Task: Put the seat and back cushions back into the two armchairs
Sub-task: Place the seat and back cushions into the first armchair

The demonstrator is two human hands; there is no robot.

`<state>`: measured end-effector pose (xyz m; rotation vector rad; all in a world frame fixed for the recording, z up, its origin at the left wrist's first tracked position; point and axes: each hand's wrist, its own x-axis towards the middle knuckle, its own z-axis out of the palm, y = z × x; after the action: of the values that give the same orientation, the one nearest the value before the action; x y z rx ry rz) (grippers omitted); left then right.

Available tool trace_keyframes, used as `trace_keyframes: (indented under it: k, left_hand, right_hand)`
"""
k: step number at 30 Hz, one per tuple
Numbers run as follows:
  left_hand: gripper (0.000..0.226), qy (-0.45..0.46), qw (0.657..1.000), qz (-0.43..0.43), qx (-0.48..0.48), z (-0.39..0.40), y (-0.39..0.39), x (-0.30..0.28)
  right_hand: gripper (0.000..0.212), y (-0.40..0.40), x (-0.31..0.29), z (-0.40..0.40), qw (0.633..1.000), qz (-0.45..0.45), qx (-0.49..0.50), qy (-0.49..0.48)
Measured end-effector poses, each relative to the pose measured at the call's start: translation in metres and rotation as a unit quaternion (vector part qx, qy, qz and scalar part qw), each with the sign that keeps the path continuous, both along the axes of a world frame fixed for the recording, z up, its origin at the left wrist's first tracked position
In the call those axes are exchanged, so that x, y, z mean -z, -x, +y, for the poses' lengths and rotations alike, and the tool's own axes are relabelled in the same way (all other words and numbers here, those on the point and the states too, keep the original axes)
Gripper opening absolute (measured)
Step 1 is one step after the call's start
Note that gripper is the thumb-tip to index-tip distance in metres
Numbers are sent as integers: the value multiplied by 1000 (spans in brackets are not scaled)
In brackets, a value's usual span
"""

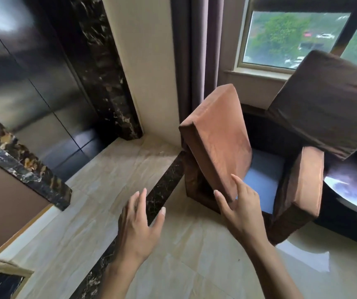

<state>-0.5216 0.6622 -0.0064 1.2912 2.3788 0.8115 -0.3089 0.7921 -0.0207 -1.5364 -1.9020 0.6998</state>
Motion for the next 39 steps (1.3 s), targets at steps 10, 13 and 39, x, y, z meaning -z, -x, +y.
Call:
trace_keyframes:
  k: [10, 13, 39]
  left_hand:
    - [76, 4, 998, -52, 30, 170, 154, 41]
    - [75, -4, 997, -66, 49, 230, 219, 47]
    - [76, 85, 889, 44, 447, 720, 413, 82]
  right_hand:
    - [66, 151, 45, 161, 998, -55, -14, 8]
    - [65, 208, 55, 214, 997, -71, -8, 20]
    - [65, 374, 94, 605, 939, -39, 321, 116]
